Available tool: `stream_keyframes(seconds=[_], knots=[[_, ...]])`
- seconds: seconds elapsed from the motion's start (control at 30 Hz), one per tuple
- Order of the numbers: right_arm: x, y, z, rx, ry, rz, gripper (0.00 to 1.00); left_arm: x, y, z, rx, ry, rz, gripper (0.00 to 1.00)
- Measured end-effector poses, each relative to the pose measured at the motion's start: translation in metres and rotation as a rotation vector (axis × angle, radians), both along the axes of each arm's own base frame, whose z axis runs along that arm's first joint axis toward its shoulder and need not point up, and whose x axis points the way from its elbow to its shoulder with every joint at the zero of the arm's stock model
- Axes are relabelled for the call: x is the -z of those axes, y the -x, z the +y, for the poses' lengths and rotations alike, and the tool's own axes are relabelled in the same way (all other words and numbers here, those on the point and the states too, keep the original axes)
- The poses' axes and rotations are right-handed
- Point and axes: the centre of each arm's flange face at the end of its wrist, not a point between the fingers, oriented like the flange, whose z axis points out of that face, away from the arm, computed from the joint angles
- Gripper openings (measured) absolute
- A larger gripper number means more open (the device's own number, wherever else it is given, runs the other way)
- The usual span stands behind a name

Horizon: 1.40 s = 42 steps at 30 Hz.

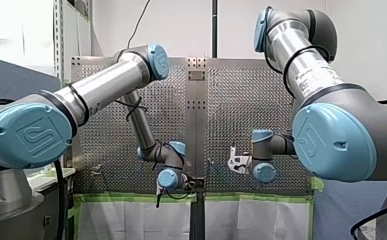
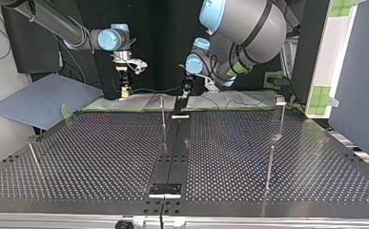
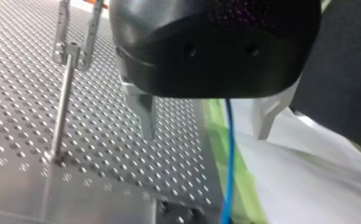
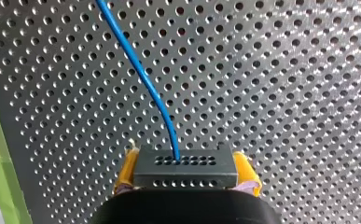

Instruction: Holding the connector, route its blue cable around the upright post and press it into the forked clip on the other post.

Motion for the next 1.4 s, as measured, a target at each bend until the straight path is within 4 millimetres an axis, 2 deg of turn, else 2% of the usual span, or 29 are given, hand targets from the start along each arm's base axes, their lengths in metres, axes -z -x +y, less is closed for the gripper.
stream_keyframes(seconds=[0.2,0.4,0.67,0.87,1.23,1.4], knots=[[0.001,-0.002,0.002,-0.012,-0.015,0.006,0.02,-0.004,-0.003,-0.008,0.006,0.08,-0.026,1.0],[0.001,-0.003,0.002,-0.017,-0.019,0.008,0.02,-0.005,-0.005,-0.007,-0.049,0.139,-0.036,1.0],[-0.002,-0.005,-0.006,-0.047,-0.033,-0.005,0.02,-0.006,0.0,-0.008,-0.119,0.2,-0.041,1.0],[-0.004,-0.009,-0.012,-0.091,-0.052,0.01,0.02,-0.009,0.007,-0.02,-0.146,0.258,-0.065,1.0],[0.001,-0.004,-0.012,-0.102,-0.08,0.044,0.02,-0.018,0.014,-0.034,-0.216,0.385,-0.114,1.0],[0.014,0.001,-0.011,-0.09,-0.098,0.063,0.02,-0.02,0.017,-0.039,-0.242,0.428,-0.127,1.0]])
